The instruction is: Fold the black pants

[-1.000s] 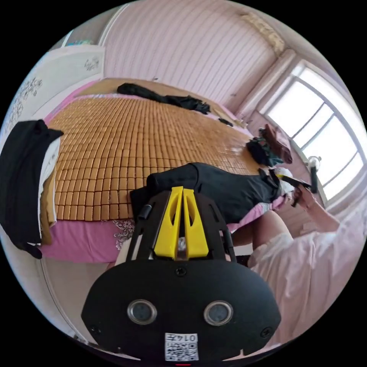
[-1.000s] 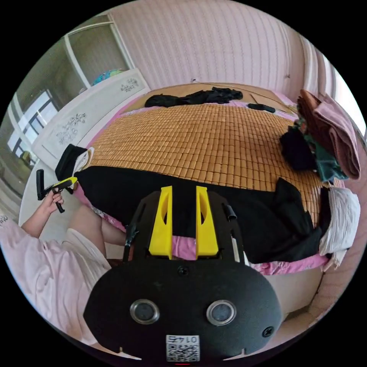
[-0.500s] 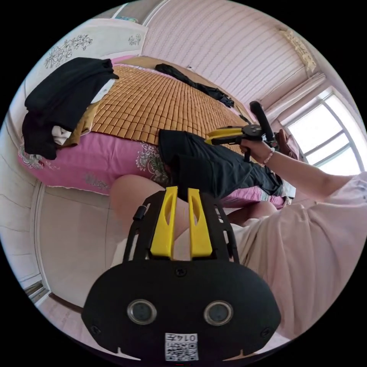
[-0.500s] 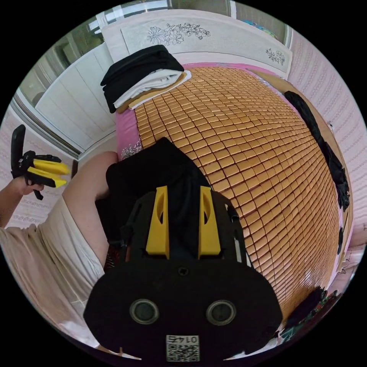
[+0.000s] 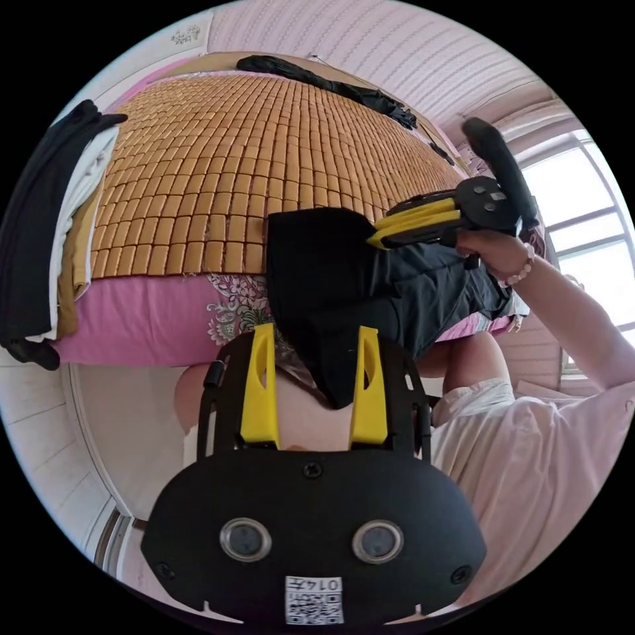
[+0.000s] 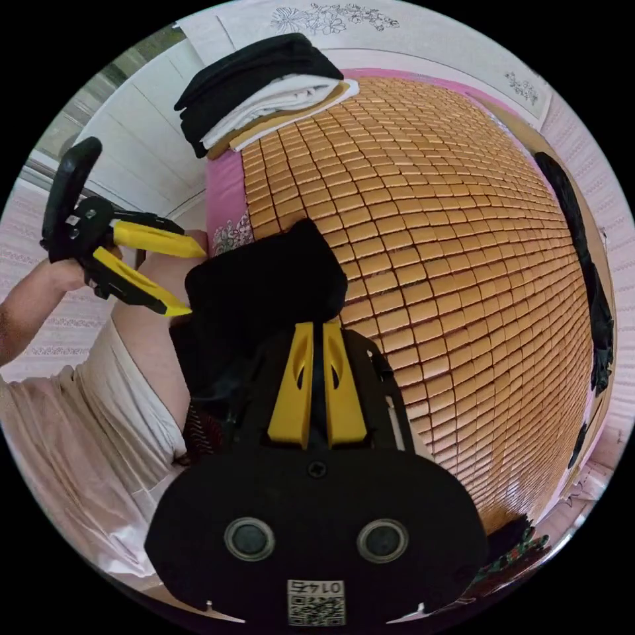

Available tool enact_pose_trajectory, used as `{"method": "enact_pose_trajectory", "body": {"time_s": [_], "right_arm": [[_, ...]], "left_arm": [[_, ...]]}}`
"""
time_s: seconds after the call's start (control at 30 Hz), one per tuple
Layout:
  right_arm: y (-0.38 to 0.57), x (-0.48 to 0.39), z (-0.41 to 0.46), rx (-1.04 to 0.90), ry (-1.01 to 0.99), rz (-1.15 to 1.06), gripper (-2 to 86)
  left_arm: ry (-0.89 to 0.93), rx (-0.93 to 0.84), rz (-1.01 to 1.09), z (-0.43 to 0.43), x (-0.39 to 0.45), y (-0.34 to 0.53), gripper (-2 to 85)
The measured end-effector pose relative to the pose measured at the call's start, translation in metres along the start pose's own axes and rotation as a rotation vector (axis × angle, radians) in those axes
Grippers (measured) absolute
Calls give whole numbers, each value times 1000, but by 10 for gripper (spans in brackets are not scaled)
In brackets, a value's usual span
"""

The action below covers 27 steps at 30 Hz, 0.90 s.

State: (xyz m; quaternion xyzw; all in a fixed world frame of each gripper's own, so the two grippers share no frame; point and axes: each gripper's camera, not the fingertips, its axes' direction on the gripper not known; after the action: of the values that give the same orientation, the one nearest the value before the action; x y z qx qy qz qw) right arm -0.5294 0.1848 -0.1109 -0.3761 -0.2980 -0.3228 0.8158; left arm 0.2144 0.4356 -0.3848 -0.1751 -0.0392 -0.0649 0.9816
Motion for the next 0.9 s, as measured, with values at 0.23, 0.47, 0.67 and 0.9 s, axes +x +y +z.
{"method": "enact_pose_trajectory", "body": {"time_s": [0.23, 0.47, 0.67, 0.9], "right_arm": [[150, 65, -73, 244, 33, 416, 13], [244, 57, -52, 246, 12, 607, 14], [287, 44, -58, 354, -32, 653, 14], [330, 34, -79, 529, -125, 652, 14]], "left_arm": [[73, 36, 17, 16, 16, -6, 169], [106, -18, -41, 57, 48, -31, 149], [190, -6, -61, 48, 62, -33, 126], [180, -114, -151, 71, 82, -28, 12]]}}
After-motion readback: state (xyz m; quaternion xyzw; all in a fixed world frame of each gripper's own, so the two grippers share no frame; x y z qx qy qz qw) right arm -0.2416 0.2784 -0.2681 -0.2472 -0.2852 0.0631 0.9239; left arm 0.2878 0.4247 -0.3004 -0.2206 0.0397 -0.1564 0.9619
